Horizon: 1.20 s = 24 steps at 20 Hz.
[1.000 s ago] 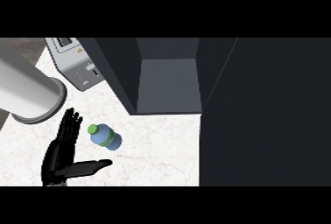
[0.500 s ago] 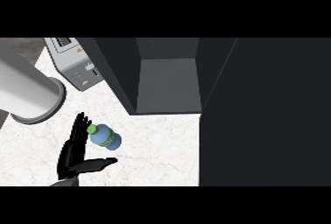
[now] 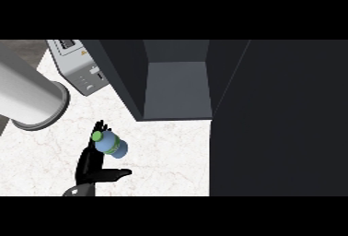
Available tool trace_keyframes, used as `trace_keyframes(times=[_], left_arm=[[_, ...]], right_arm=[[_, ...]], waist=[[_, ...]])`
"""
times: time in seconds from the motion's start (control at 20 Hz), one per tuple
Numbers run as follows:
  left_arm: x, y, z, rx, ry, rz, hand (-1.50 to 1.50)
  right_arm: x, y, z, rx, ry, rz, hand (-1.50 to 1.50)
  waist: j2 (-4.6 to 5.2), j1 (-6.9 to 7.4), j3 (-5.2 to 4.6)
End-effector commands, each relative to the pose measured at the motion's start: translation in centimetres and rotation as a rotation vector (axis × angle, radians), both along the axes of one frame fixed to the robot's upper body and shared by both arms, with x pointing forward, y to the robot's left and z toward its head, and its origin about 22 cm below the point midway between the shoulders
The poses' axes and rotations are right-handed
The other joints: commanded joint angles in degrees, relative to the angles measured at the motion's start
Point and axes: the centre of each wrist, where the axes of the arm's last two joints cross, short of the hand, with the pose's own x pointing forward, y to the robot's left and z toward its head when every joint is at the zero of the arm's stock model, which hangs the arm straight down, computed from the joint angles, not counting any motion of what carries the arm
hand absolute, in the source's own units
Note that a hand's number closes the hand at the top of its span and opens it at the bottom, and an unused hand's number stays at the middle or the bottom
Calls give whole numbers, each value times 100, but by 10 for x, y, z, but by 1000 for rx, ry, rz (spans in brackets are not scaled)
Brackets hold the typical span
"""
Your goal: Pick up the bottled water, place it into the cabinet and close the cabinet
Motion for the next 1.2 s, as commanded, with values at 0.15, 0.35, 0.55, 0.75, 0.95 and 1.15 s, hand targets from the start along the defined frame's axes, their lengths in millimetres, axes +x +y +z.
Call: trace_keyframes(times=[0.15,0.35,0.55,0.75,0.95,1.15], left_arm=[[13,1,-7,-98,-16,63,150],[9,-10,-15,-152,-37,58,150],[16,-12,-11,-160,-47,39,150],[25,-22,-7,-170,-72,-11,150],[-2,-27,-20,-171,-81,32,150],[-1,-32,-17,-158,-112,60,150]], right_arm=[[-16,-2,13,16,-33,1,-150],[-12,4,18,27,-49,-5,-150],[-20,9,24,46,-39,8,-150],[-12,2,32,21,-52,8,-150],[-8,19,25,44,-42,-12,-150],[-17,-3,13,16,-24,4,-150]], waist=[[-20,-61,2],[2,-53,-4],[-15,-54,-1],[9,11,0],[-15,100,4],[-43,51,13]])
